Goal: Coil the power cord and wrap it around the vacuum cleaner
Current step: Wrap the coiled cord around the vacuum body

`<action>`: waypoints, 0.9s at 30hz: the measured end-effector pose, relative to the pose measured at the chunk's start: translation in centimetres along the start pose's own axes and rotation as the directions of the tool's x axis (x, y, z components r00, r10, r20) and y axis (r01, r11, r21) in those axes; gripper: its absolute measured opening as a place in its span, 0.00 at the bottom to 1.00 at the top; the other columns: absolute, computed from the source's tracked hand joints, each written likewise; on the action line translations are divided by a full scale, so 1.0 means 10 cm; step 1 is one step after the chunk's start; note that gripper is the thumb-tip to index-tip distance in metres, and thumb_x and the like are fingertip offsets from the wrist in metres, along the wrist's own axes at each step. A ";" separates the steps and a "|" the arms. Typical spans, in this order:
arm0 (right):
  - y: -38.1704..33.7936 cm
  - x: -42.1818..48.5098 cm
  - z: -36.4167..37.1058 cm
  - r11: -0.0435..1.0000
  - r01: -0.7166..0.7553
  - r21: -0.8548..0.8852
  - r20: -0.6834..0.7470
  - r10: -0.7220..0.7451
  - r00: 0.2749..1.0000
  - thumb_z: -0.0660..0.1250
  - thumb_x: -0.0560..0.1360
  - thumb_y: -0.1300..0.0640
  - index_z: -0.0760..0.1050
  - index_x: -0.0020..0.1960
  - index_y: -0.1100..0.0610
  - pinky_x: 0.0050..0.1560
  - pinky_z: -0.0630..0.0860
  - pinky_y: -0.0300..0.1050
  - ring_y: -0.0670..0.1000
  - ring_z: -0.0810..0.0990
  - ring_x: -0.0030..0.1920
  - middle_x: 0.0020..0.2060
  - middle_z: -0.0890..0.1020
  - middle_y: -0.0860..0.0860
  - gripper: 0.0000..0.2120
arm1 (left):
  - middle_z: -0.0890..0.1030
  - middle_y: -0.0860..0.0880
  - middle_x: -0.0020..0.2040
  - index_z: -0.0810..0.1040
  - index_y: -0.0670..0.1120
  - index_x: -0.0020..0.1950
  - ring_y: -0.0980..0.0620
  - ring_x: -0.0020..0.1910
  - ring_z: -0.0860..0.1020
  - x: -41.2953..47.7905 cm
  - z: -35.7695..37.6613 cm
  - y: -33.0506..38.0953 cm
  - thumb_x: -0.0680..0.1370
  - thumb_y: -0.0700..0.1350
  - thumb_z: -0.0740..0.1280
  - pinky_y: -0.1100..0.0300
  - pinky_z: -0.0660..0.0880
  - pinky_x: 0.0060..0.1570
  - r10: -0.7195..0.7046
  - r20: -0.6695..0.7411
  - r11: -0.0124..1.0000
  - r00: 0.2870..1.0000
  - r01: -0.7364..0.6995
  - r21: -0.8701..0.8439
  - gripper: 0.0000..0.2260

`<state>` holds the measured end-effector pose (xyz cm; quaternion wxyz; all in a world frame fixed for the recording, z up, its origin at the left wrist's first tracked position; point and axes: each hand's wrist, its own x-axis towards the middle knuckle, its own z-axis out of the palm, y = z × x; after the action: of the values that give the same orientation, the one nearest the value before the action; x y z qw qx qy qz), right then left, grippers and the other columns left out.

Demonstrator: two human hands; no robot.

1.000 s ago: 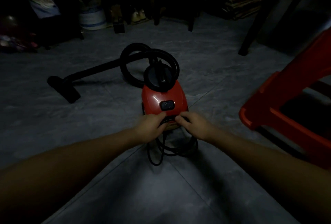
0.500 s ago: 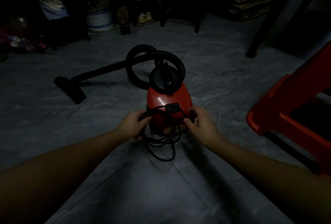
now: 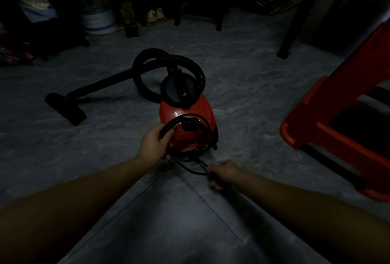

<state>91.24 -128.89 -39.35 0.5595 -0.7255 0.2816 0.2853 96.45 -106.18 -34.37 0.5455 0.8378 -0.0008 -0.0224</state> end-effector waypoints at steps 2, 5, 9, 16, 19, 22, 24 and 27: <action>0.00 -0.01 0.06 0.986 -0.111 0.124 0.069 0.103 0.992 0.69 0.78 0.57 0.77 0.44 0.61 0.23 0.76 0.39 0.49 0.80 0.26 0.35 0.82 0.57 0.07 | 0.79 0.44 0.30 0.77 0.45 0.49 0.44 0.19 0.76 0.00 -0.01 -0.02 0.82 0.45 0.64 0.57 0.73 0.20 -0.028 0.014 0.999 1.000 0.029 -0.022 0.05; -0.06 0.05 -0.01 0.973 -0.117 0.200 0.066 0.106 0.992 0.67 0.77 0.64 0.78 0.44 0.63 0.21 0.73 0.35 0.47 0.76 0.25 0.35 0.81 0.56 0.03 | 0.79 0.43 0.31 0.76 0.46 0.52 0.44 0.19 0.76 -0.01 -0.01 -0.05 0.82 0.45 0.63 0.58 0.72 0.20 -0.070 0.056 0.997 0.996 0.071 -0.020 0.04; -0.16 0.07 -0.28 0.951 -0.086 0.297 0.070 0.068 0.995 0.64 0.78 0.66 0.76 0.43 0.57 0.25 0.74 0.36 0.47 0.77 0.33 0.37 0.79 0.54 0.08 | 0.80 0.42 0.32 0.75 0.47 0.52 0.44 0.19 0.77 -0.03 0.06 -0.02 0.82 0.44 0.63 0.59 0.72 0.19 -0.101 0.089 0.994 0.991 0.103 -0.023 0.03; -0.12 -0.19 -0.77 0.895 -0.079 0.439 0.131 0.023 0.991 0.63 0.79 0.67 0.74 0.41 0.58 0.29 0.78 0.35 0.47 0.75 0.37 0.39 0.78 0.53 0.09 | 0.80 0.41 0.34 0.74 0.47 0.53 0.44 0.20 0.77 -0.01 0.39 0.08 0.82 0.44 0.63 0.59 0.72 0.18 -0.102 0.125 0.994 0.987 0.107 -0.034 0.03; -0.14 -0.29 -0.98 0.891 0.006 0.454 0.030 -0.022 0.999 0.64 0.78 0.69 0.76 0.47 0.62 0.30 0.80 0.37 0.49 0.80 0.39 0.40 0.80 0.56 0.05 | 0.79 0.41 0.34 0.74 0.44 0.55 0.43 0.20 0.77 0.05 0.55 0.12 0.83 0.44 0.62 0.58 0.73 0.18 -0.119 0.142 0.988 0.983 0.131 -0.077 0.05; -0.17 -0.34 -1.16 0.908 0.168 0.384 -0.082 -0.148 0.986 0.65 0.78 0.69 0.74 0.53 0.62 0.34 0.82 0.40 0.51 0.84 0.40 0.44 0.82 0.58 0.06 | 0.80 0.40 0.35 0.73 0.43 0.55 0.44 0.20 0.78 0.10 0.65 0.23 0.83 0.43 0.62 0.58 0.74 0.17 -0.168 0.173 0.978 0.970 0.186 -0.093 0.05; -0.20 -0.37 -1.22 0.923 0.289 0.253 -0.123 -0.265 0.956 0.66 0.77 0.69 0.75 0.58 0.62 0.35 0.82 0.40 0.51 0.83 0.41 0.44 0.82 0.57 0.10 | 0.80 0.40 0.34 0.73 0.43 0.55 0.44 0.20 0.78 0.12 0.67 0.28 0.83 0.43 0.62 0.59 0.74 0.17 -0.194 0.193 0.971 0.962 0.217 -0.102 0.05; -0.23 -0.31 -1.26 0.872 0.485 -0.066 -0.142 -0.489 0.861 0.66 0.78 0.67 0.76 0.63 0.58 0.38 0.80 0.37 0.49 0.82 0.41 0.43 0.80 0.54 0.14 | 0.81 0.41 0.34 0.74 0.43 0.54 0.43 0.20 0.78 0.14 0.65 0.32 0.82 0.44 0.63 0.58 0.74 0.17 -0.221 0.202 0.965 0.954 0.244 -0.097 0.04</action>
<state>92.02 -140.35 -32.94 0.5798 -0.8005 0.1277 0.0818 97.71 -113.48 -34.10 0.5863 0.7915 0.0473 -0.1659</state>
